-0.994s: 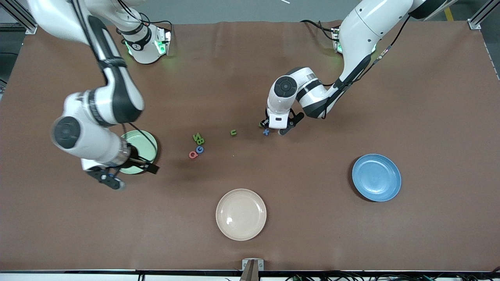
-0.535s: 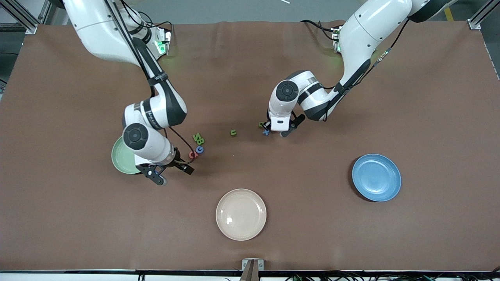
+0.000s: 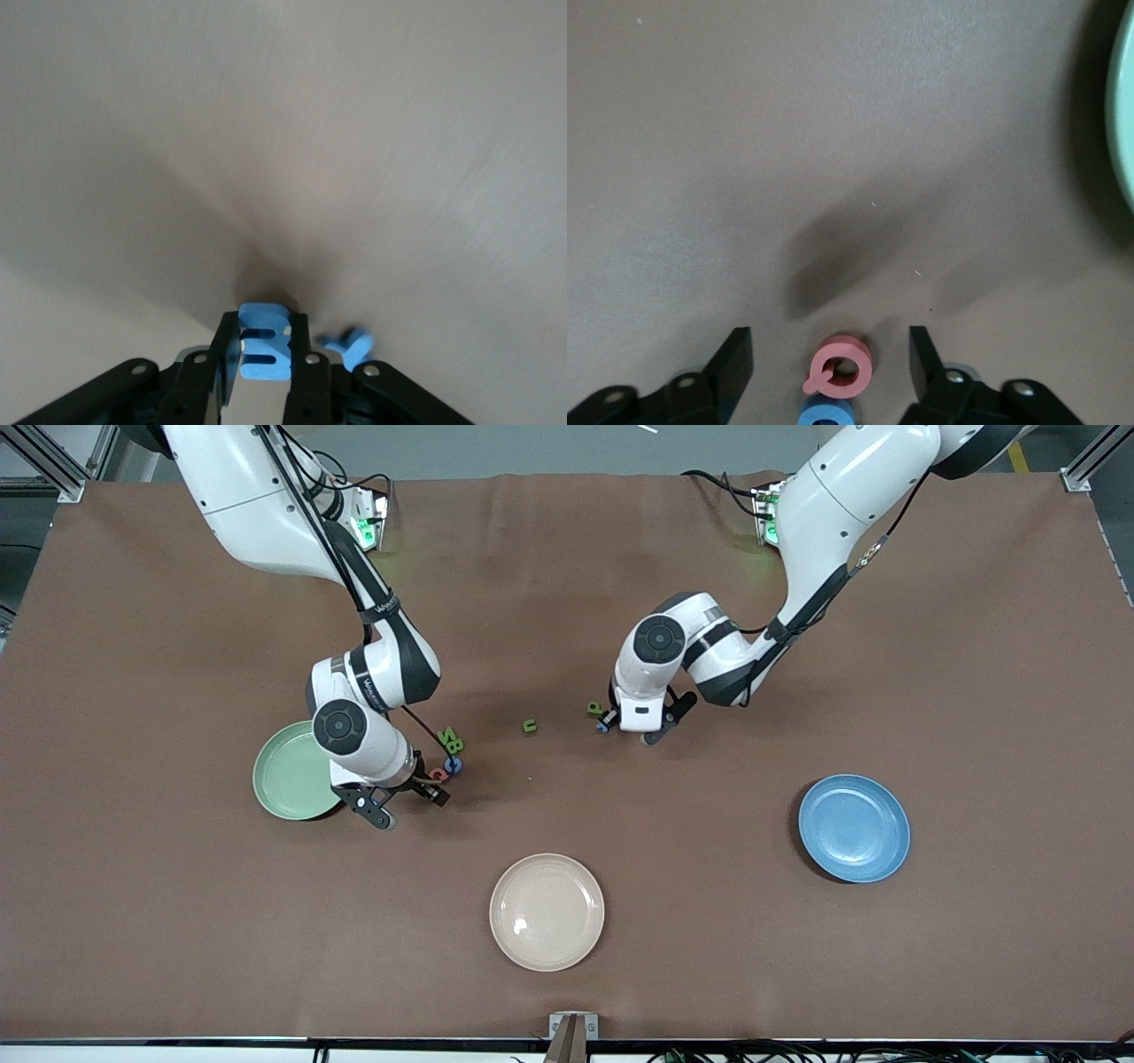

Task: Sort upper and lower case letters into plates
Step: 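Lower the blue m into the blue plate with the left gripper, then release the pink letter on the green plate while the left gripper returns, then grasp the blue x and the blue c with both grippers, then place the blue x on the blue plate while the right gripper drops blue c, then grasp the green d with the left gripper while the right gripper grasps N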

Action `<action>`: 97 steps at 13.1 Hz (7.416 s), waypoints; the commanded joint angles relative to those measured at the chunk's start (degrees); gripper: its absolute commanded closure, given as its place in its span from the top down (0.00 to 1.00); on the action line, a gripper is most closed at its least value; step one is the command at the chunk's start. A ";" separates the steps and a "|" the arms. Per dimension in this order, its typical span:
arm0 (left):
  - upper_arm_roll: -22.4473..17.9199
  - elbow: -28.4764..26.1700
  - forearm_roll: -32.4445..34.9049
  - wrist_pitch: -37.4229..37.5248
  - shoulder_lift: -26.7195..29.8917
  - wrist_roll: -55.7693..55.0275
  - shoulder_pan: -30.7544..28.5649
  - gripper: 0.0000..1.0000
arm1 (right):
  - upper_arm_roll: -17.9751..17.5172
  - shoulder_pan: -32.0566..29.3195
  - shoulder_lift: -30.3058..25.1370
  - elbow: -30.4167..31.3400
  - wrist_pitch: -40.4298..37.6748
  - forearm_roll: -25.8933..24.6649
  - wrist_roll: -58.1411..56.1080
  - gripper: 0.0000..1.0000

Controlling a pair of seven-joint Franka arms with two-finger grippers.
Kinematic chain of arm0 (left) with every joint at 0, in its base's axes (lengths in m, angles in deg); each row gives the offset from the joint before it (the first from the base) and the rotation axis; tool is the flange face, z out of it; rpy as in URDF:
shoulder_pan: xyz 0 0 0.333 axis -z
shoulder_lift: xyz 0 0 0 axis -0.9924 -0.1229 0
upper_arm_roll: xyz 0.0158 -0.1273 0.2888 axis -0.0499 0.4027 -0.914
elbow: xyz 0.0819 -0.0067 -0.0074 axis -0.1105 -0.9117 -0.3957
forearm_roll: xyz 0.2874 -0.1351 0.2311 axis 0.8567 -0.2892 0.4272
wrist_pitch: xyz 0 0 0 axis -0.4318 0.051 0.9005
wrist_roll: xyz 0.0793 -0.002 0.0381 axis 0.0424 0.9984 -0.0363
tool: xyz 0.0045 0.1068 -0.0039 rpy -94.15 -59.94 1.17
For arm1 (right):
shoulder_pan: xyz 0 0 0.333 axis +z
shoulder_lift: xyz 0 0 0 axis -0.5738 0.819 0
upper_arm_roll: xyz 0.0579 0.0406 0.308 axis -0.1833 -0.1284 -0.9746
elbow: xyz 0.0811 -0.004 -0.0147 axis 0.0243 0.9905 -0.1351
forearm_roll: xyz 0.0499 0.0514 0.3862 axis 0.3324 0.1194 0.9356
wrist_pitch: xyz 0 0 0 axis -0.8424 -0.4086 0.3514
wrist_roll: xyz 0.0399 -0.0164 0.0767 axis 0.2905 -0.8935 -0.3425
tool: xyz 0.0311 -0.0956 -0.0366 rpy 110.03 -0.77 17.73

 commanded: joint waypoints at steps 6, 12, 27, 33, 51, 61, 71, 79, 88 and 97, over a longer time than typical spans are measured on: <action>0.64 0.91 1.06 12.85 11.98 25.65 -20.03 0.00 | 0.68 2.96 0.11 3.06 3.10 -3.64 6.06 0.69; 0.20 5.73 9.05 12.24 5.58 38.05 -33.41 0.00 | 0.68 2.96 0.90 4.38 5.38 -3.64 6.15 0.32; 13.47 8.03 11.00 19.63 -0.05 21.75 -24.92 0.96 | 1.12 -18.30 -16.07 18.15 -1.06 -3.64 -36.81 0.00; 11.11 10.05 10.91 12.95 -5.24 5.86 -10.77 0.81 | 1.12 -18.92 -13.52 22.66 5.82 -3.64 -38.23 0.09; 3.37 10.23 11.70 4.76 -6.58 -16.95 -1.15 0.01 | 0.77 0.05 -6.94 9.92 5.28 -2.41 -8.63 1.00; 3.89 11.46 10.91 15.05 1.08 19.75 -27.06 0.00 | 0.59 6.74 -2.18 9.48 10.83 -2.32 -8.00 0.73; 5.11 11.11 11.43 17.93 0.90 23.59 -32.63 1.00 | 0.86 -0.87 -7.96 9.83 -1.52 -1.88 -20.17 0.00; 19.54 4.08 11.70 17.71 0.83 5.77 -26.33 1.00 | 0.94 -15.49 -12.82 14.22 -4.56 -1.97 -45.18 0.00; 6.03 4.43 16.27 5.49 -4.54 -33.18 -0.23 0.90 | 0.86 -16.02 -8.68 16.51 4.07 -1.88 -45.09 0.02; 3.99 4.60 16.18 2.66 -5.51 -41.82 4.81 0.71 | 0.42 -10.95 -10.53 7.46 -11.05 -1.18 -41.68 1.00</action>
